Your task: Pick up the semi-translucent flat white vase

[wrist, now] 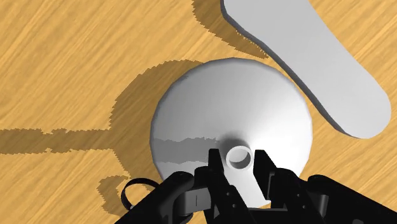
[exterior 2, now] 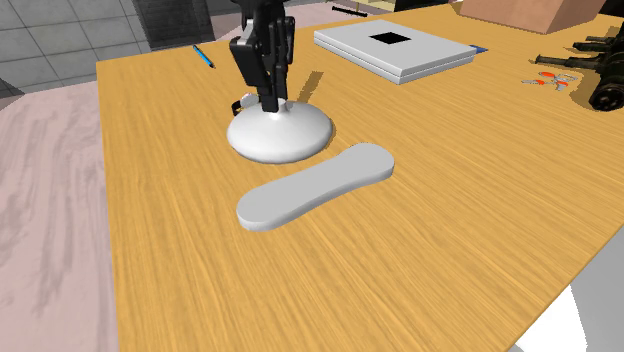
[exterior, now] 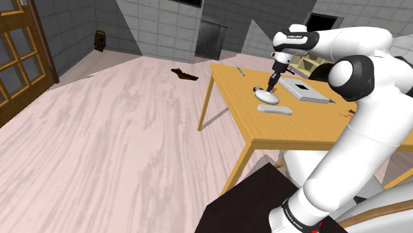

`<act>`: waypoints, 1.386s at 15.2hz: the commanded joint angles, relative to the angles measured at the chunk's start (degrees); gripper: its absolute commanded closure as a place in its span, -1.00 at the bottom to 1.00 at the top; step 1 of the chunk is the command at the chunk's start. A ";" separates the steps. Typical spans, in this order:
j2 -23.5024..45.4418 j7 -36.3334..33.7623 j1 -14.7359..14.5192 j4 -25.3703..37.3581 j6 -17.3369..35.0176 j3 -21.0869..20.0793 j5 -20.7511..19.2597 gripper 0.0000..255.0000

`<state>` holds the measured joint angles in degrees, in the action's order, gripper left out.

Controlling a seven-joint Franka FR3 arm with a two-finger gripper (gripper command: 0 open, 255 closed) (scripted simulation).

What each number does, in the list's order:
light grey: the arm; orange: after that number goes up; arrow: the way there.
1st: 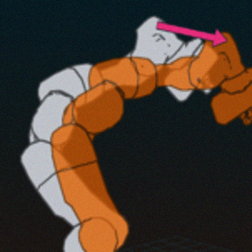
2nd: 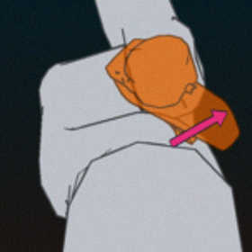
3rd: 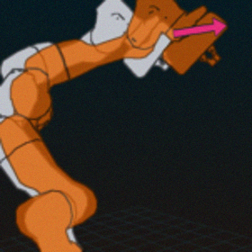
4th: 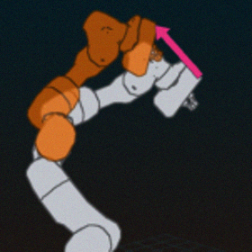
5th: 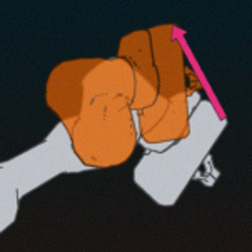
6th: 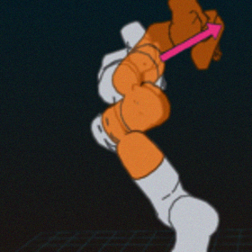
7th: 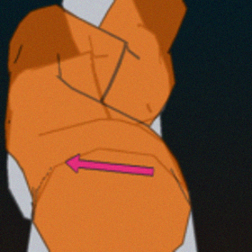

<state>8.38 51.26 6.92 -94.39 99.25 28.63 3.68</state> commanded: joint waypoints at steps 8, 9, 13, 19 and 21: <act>0.08 0.03 0.07 0.63 -0.62 0.05 -0.01 1.00; 0.09 0.03 0.10 1.42 -1.40 0.07 -0.01 1.00; 0.36 0.09 0.28 4.83 -4.57 0.15 0.10 1.00; 1.26 0.32 0.72 10.57 -9.51 0.31 0.51 1.00; 1.72 0.44 0.93 12.69 -11.23 0.38 0.73 1.00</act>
<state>9.95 51.63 7.75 -82.73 88.91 28.97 4.34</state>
